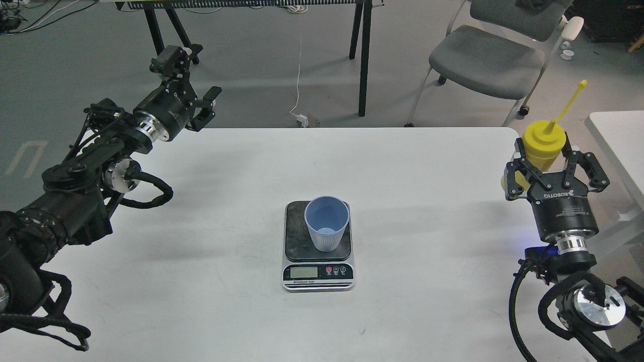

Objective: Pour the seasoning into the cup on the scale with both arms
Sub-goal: 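Turn the bottle upright and move it back toward its spot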

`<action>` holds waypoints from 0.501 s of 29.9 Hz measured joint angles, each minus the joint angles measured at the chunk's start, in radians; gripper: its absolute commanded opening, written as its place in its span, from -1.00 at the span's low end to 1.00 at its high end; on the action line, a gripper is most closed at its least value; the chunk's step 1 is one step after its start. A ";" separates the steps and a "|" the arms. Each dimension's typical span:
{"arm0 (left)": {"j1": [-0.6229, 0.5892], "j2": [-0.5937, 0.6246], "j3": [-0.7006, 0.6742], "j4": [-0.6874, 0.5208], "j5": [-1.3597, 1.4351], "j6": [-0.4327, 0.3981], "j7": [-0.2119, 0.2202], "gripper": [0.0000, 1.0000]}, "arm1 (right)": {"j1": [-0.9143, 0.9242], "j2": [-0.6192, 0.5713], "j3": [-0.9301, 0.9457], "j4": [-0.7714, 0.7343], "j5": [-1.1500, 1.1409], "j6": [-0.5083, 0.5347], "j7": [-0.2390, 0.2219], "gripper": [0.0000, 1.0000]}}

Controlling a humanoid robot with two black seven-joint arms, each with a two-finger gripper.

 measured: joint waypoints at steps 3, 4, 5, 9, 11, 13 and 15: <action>0.000 -0.001 0.001 0.000 0.000 0.000 0.000 0.98 | -0.008 0.044 0.019 -0.007 -0.002 0.000 0.000 0.03; 0.000 -0.001 0.001 0.000 0.000 0.000 0.000 0.98 | -0.009 0.054 0.020 -0.014 -0.003 0.000 0.000 0.03; 0.000 0.000 0.001 0.001 0.000 0.000 0.000 0.99 | -0.009 0.062 0.020 -0.023 -0.005 0.000 0.000 0.03; -0.004 0.004 0.001 0.001 0.000 0.000 0.000 0.98 | -0.006 0.100 0.014 -0.110 -0.012 0.000 0.000 0.03; -0.006 0.004 0.001 0.002 0.000 0.000 0.000 0.98 | -0.001 0.114 0.004 -0.169 -0.014 0.000 0.000 0.03; -0.008 0.000 0.001 0.002 0.001 0.000 0.000 0.98 | 0.007 0.130 -0.010 -0.228 -0.018 0.000 0.000 0.03; -0.009 -0.002 0.001 0.002 0.001 0.000 0.000 0.99 | 0.019 0.144 -0.023 -0.270 -0.020 0.000 0.000 0.03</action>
